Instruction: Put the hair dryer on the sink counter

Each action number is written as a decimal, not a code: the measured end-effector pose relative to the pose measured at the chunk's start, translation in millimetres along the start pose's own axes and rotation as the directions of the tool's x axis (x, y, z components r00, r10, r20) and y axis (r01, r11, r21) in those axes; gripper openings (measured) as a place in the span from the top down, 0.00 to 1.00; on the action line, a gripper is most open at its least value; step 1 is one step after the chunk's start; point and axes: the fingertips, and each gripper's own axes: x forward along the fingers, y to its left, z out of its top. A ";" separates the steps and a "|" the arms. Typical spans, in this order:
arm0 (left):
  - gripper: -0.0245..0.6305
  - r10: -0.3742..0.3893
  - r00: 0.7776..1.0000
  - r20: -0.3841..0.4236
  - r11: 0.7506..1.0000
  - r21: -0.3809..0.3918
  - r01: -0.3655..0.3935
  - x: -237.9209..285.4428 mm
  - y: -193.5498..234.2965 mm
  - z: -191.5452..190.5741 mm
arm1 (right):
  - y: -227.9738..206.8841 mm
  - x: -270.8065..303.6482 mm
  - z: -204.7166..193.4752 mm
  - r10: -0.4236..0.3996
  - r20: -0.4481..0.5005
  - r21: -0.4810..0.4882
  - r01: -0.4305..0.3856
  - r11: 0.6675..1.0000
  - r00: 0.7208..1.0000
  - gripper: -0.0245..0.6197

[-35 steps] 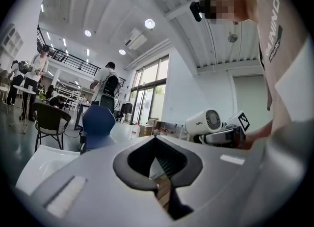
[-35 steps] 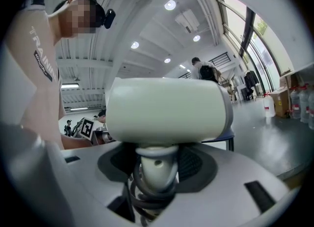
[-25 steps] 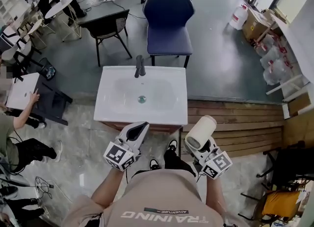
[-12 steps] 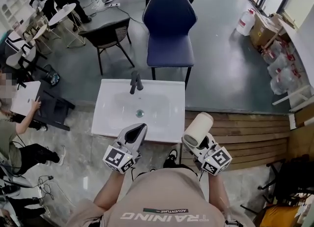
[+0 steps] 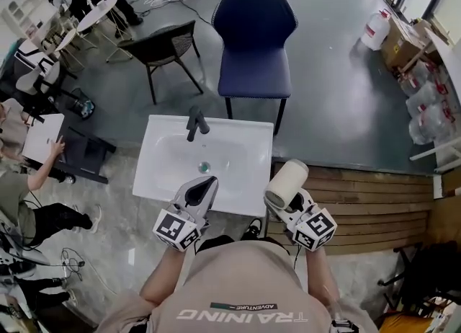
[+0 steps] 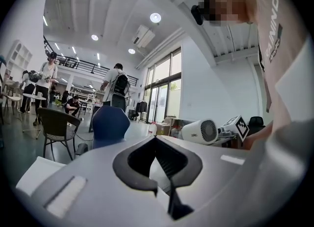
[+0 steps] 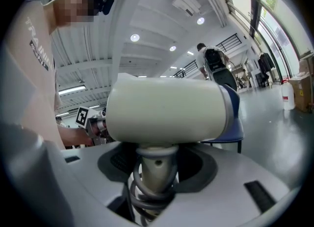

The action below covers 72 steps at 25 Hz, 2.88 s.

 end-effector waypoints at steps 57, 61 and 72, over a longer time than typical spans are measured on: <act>0.95 -0.063 0.996 0.066 0.994 -0.081 0.068 -8.7 165.8 5.1 | -187.3 173.9 -163.9 -0.383 -0.680 0.135 0.619 0.773 0.626 0.62; 0.95 -0.072 0.995 0.066 0.990 -0.114 0.079 -7.8 173.1 -0.8 | -189.9 173.8 -172.8 -0.382 -0.713 0.119 0.639 0.760 0.587 0.62; 0.95 -0.074 0.997 0.033 0.985 -0.154 0.078 -12.2 192.3 -17.6 | -189.2 180.1 -198.8 -0.376 -0.778 0.068 0.662 0.746 0.503 0.62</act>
